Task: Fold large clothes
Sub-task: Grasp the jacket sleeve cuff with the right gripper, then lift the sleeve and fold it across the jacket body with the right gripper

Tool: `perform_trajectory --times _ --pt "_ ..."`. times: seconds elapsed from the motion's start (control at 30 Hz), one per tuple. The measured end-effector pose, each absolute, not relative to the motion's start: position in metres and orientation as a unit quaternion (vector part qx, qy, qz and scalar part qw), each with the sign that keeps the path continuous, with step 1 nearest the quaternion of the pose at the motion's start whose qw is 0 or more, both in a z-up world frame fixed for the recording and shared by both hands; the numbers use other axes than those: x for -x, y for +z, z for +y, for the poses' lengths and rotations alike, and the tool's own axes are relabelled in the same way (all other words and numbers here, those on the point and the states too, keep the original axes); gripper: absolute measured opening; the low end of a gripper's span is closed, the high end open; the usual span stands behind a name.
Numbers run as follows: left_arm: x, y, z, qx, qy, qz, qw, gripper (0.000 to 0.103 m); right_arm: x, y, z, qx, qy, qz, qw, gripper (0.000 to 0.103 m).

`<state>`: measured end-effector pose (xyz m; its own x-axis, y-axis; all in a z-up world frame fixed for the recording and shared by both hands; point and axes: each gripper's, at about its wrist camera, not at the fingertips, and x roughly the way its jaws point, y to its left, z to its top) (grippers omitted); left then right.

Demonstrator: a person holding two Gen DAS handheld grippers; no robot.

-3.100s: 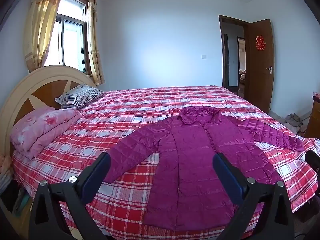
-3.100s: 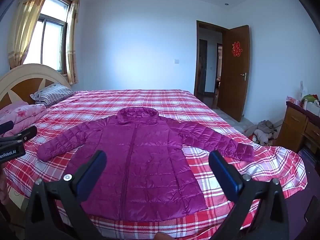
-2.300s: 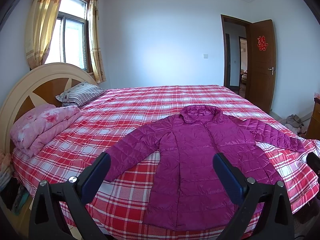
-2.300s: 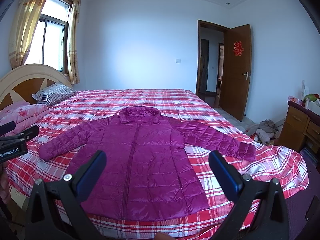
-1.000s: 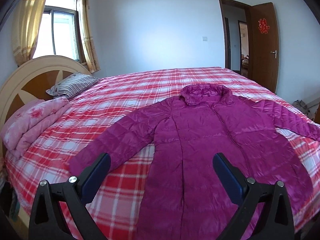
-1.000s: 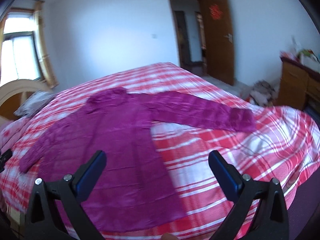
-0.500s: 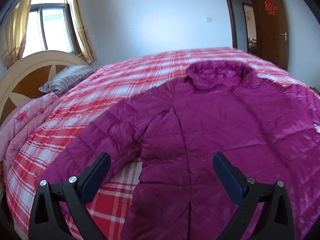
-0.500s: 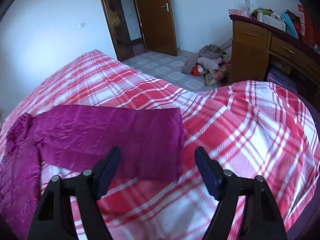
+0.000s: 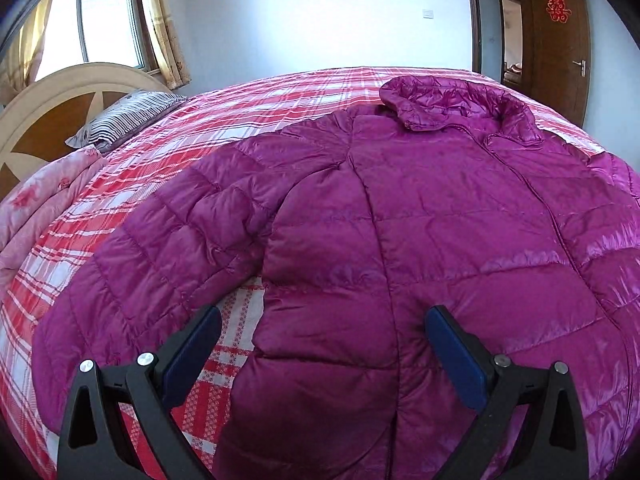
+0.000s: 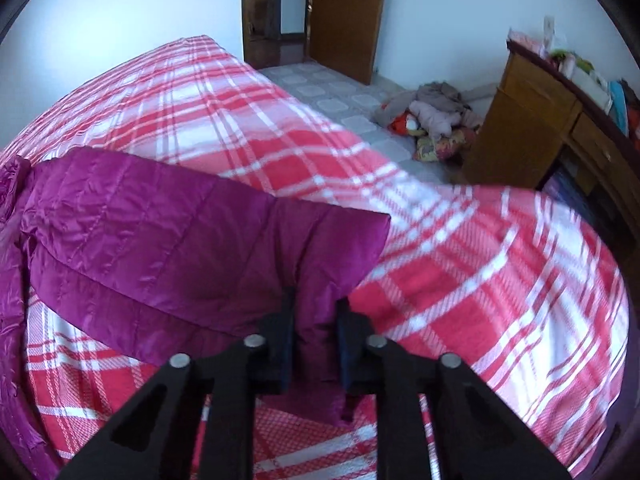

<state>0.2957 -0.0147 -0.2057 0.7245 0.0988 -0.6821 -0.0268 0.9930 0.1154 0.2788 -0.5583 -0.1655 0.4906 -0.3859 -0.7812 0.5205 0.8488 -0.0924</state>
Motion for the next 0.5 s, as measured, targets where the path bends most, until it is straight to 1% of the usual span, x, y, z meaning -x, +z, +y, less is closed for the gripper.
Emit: perform_trajectory --times 0.13,0.33,0.5 --pt "-0.297 -0.207 -0.012 -0.037 0.029 0.372 0.927 0.102 -0.288 -0.121 -0.538 -0.025 -0.279 0.388 0.878 0.016" --pt "-0.297 -0.208 -0.006 -0.015 0.020 0.375 0.927 0.102 -0.305 -0.043 -0.468 0.078 -0.262 0.309 0.911 0.015" --pt "-0.297 -0.208 -0.002 -0.003 0.014 0.377 0.926 0.102 -0.321 -0.009 -0.397 0.149 -0.222 0.263 0.927 0.015"
